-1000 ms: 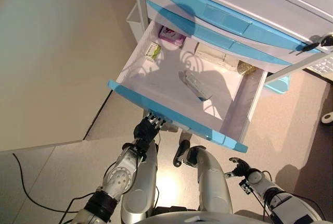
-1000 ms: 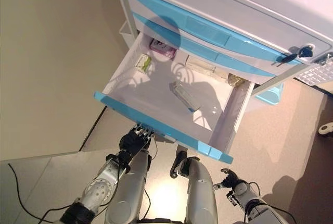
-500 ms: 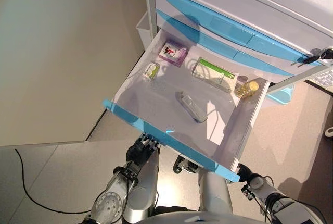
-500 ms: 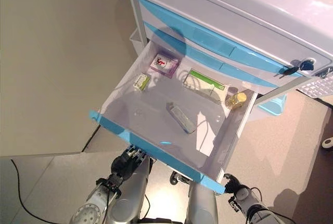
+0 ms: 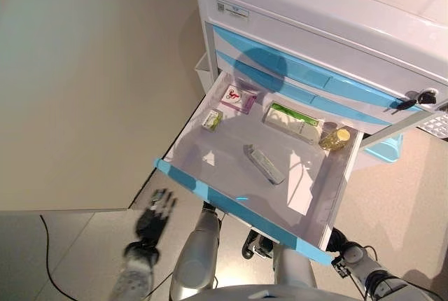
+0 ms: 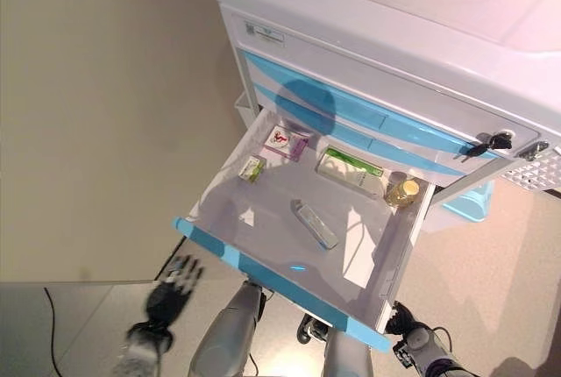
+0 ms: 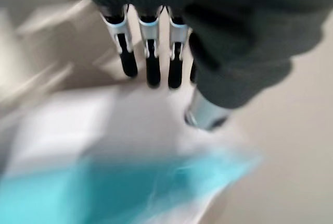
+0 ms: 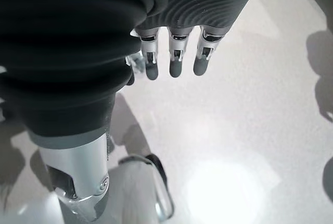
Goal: Open the drawer and pick up the medicine
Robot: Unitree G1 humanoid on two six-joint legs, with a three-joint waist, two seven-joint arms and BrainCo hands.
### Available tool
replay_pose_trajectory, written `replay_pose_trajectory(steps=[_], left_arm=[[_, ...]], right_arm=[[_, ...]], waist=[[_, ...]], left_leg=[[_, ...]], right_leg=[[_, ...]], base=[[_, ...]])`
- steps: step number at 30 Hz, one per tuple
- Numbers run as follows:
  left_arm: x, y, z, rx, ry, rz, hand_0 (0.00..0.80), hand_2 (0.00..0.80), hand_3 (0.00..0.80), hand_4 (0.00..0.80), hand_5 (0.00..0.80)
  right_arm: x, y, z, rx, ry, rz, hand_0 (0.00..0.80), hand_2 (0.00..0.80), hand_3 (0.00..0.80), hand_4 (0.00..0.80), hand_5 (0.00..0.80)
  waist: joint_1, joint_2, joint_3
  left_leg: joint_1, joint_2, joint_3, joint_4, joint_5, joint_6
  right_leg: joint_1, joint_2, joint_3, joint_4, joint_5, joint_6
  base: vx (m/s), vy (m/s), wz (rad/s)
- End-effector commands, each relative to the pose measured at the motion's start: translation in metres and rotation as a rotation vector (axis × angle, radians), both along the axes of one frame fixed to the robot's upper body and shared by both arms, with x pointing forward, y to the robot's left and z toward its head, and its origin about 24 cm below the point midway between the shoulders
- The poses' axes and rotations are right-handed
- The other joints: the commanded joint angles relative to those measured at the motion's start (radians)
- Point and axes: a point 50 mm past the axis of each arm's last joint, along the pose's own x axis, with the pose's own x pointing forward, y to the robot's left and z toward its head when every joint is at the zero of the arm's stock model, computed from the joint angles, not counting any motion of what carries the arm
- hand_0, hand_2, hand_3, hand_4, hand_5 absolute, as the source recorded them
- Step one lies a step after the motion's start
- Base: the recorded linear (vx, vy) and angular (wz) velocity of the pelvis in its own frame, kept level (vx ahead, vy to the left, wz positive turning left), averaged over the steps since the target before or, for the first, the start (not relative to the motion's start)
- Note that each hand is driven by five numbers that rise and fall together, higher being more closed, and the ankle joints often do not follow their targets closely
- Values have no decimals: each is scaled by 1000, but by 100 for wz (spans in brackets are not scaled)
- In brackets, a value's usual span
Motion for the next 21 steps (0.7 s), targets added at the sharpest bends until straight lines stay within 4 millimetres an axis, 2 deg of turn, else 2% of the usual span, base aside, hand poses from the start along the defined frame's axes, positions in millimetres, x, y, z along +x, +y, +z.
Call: replay_pose_trajectory(steps=[1, 2, 3, 4, 6, 8, 9, 11, 14, 21], left_arm=[[-8, 16, -2, 222, 107, -110, 0, 0, 0, 0, 0], [-13, 18, -14, 276, 195, -139, 0, 0, 0, 0, 0], [-13, 18, -14, 276, 195, -139, 0, 0, 0, 0, 0], [-21, 25, -26, 341, 320, -170, 0, 0, 0, 0, 0], [-26, 26, -31, 349, 362, -179, 0, 0, 0, 0, 0], [-41, 28, -45, 399, 524, -239, 0, 0, 0, 0, 0], [-41, 28, -45, 399, 524, -239, 0, 0, 0, 0, 0], [-56, 27, -54, 431, 645, -323, 0, 0, 0, 0, 0], [-68, 24, -60, 458, 737, -415, 0, 0, 0, 0, 0], [-84, 17, -67, 500, 850, -584, 0, 0, 0, 0, 0]], right_arm=[[6, -10, 7, 0, -46, -26, 0, 0, 0, 0, 0], [4, -11, 7, 6, -43, -40, 0, 0, 0, 0, 0], [4, -11, 7, 6, -44, -40, 0, 0, 0, 0, 0], [4, -12, 7, 14, -45, -55, 0, 0, 0, 0, 0], [4, -13, 7, 14, -45, -61, 0, 0, 0, 0, 0], [0, -16, 6, 14, -38, -84, 0, 0, 0, 0, 0], [0, -16, 6, 14, -38, -84, 0, 0, 0, 0, 0], [-9, -22, 4, 5, -14, -126, 0, 0, 0, 0, 0], [-17, -29, 3, -9, 10, -164, 0, 0, 0, 0, 0], [-36, -49, 4, -33, 39, -285, 0, 0, 0, 0, 0]], waist=[[-19, -37, 1], [-29, -37, -8], [-28, -37, -8], [-40, -32, -21], [-45, -32, -27], [-62, -29, -43], [-62, -29, -42], [-78, -25, -66], [-89, -19, -93], [-103, -18, -149]], left_leg=[[5, -53, 83, -11, -10, 102], [33, -46, 95, -49, -1, 98], [34, -46, 95, -50, 0, 98], [53, -39, 110, -100, 40, 97], [68, -37, 114, -113, 43, 96], [123, -29, 132, -162, 51, 92], [123, -29, 132, -162, 51, 92], [182, -20, 146, -216, 59, 85], [224, -16, 156, -265, 71, 81], [322, -14, 178, -321, 63, 83]], right_leg=[[35, 0, 103, -143, 197, 96], [55, 9, 114, -182, 209, 102], [56, 9, 114, -183, 210, 102], [70, 18, 118, -235, 249, 101], [80, 22, 124, -250, 255, 104], [117, 33, 140, -293, 267, 110], [118, 33, 140, -293, 267, 110], [157, 48, 163, -350, 279, 115], [188, 61, 182, -409, 297, 120], [284, 82, 216, -507, 321, 137]], base=[[106, 48, -31], [57, 22, -33], [53, 70, -50], [-4, 48, -35], [51, 39, -30], [131, 21, -12], [121, -3, -24], [154, -13, -49], [105, -9, -27], [140, -18, -28]])
